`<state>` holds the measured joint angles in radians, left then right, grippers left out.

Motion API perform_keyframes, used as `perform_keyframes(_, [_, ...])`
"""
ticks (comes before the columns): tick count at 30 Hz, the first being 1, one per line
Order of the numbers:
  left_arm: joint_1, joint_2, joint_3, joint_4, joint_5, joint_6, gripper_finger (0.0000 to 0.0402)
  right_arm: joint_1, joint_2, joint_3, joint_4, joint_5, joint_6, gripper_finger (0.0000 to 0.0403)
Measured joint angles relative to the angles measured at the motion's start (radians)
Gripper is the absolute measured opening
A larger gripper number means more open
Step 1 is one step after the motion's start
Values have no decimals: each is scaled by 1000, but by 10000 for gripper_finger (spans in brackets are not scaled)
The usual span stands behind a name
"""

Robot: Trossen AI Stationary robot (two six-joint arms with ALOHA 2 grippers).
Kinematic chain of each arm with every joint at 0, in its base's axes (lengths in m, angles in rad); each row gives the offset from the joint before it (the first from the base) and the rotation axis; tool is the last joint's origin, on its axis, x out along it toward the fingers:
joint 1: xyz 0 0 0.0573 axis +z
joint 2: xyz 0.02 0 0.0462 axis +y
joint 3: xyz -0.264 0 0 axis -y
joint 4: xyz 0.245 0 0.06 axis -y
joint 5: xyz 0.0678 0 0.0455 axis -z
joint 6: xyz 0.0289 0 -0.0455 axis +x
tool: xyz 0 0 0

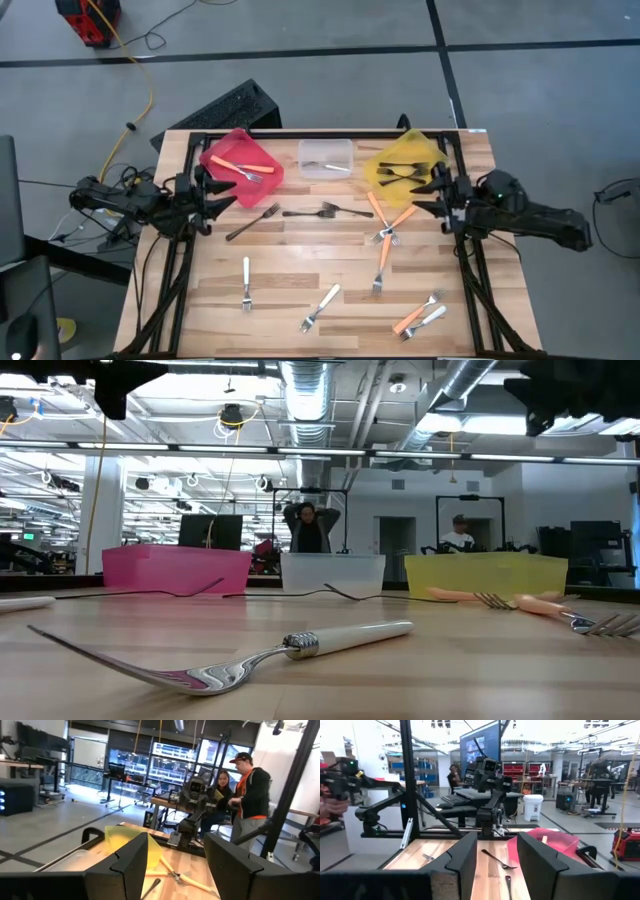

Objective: Sort silverware by color (type)
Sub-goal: Put the orange fork into the red bin

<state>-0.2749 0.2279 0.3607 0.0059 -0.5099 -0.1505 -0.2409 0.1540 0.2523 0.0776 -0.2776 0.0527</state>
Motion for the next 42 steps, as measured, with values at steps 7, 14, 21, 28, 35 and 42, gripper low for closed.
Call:
perform_keyframes(7, [0, 0, 0, -10, 7, -9, 181, -1, -6, -68, 72, -1, 11, 163])
perform_keyframes(14, [0, 0, 0, -86, -1, -29, 181, -1, -6, -90, 91, -4, 19, 163])
perform_keyframes(21, [0, -24, -1, -158, -57, -13, 181, -1, -6, -90, 88, -4, 22, 163])
perform_keyframes(28, [0, -226, -98, -170, -115, -35, 181, -1, -6, -90, 65, -5, 27, 163])
perform_keyframes(35, [0, -212, -168, -156, -113, -32, 181, -2, -4, -90, 62, -7, 29, 163])
perform_keyframes(42, [0, -221, -280, -32, -121, -57, 180, -1, -4, -90, 57, -8, 30, 163])
